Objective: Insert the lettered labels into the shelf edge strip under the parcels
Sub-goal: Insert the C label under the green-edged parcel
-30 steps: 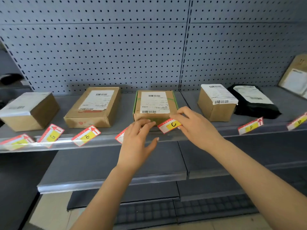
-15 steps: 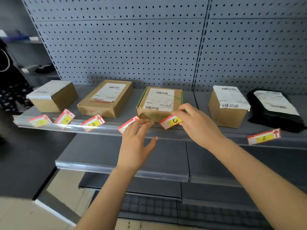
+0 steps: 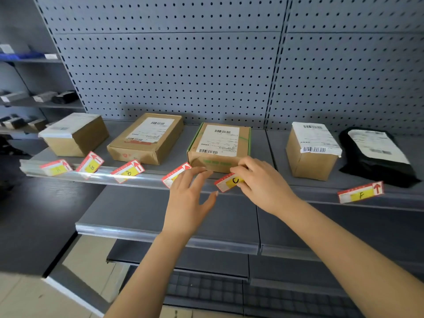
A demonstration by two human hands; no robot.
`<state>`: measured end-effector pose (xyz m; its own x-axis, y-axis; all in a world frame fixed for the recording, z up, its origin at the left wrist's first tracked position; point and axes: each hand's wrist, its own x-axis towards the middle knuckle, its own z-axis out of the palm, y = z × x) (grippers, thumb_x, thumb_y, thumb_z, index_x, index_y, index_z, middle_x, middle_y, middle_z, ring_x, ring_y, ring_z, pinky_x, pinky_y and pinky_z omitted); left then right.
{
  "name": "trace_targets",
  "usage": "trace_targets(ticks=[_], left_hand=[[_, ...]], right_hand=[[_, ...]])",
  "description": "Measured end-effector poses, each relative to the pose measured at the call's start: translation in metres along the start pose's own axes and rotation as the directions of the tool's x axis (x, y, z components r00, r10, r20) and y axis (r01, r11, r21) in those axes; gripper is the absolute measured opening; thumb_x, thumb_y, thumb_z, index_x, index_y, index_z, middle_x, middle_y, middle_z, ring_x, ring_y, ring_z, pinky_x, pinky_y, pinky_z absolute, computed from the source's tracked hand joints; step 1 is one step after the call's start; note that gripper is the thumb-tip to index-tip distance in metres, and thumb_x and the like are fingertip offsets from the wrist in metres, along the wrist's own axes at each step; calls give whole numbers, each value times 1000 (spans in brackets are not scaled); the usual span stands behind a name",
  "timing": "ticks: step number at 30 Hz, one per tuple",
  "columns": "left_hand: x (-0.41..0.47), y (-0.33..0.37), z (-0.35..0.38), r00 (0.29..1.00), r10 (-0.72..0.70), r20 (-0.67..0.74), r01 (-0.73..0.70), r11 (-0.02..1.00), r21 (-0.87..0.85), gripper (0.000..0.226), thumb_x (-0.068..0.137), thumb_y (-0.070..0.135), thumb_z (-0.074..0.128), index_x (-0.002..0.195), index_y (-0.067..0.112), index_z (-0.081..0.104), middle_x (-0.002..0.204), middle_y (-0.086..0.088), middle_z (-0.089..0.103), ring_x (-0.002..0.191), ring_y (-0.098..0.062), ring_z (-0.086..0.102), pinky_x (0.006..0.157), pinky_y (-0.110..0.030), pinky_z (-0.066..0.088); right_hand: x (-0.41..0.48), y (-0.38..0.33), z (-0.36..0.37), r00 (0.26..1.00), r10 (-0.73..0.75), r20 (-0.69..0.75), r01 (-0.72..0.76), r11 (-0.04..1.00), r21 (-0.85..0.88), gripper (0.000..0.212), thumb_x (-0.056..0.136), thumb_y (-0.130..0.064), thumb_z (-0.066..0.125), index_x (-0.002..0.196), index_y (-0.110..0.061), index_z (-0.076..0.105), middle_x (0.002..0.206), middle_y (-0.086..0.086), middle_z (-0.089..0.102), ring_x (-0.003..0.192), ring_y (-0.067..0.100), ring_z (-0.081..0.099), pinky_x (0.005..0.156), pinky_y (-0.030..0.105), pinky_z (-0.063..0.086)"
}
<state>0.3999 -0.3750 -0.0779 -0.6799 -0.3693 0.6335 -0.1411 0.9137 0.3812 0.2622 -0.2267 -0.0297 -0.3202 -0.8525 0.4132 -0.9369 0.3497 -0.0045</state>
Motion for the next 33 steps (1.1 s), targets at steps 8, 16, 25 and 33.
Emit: trace_targets(ticks=[8,16,25,33], left_hand=[[-2,-2,4,1000,2,21,-2,1000,-22,46,81,29,75,123,19,61,126,0,57,119,-18,48,99,-27,31],[-11,-1,-7,1000,-18,-1,18,1000,5,44,82,30,74,123,19,61,124,-1,58,119,-19,50,99,-31,36],[-48,-6,-55,987,-104,-126,110,993,45,41,85,32,66,124,19,61,121,2,59,112,-19,54,98,-39,43],[-95,-23,-105,956,-234,-177,261,954,146,43,86,33,66,126,20,59,120,2,59,113,-15,50,99,-26,35]], right_hand=[[0,-3,7,996,37,-76,-37,999,-3,34,67,9,73,97,-8,70,87,7,64,73,28,58,62,38,48],[-1,-19,0,980,-18,-198,21,1000,13,20,79,-9,70,99,-9,69,95,5,62,85,28,56,74,41,49],[4,-75,-2,956,-146,-254,193,966,172,26,80,-12,69,106,-12,67,95,5,59,89,24,55,75,34,46],[17,-133,15,924,-273,-266,339,909,242,27,80,-14,71,106,-12,67,99,5,60,91,24,57,76,36,49]])
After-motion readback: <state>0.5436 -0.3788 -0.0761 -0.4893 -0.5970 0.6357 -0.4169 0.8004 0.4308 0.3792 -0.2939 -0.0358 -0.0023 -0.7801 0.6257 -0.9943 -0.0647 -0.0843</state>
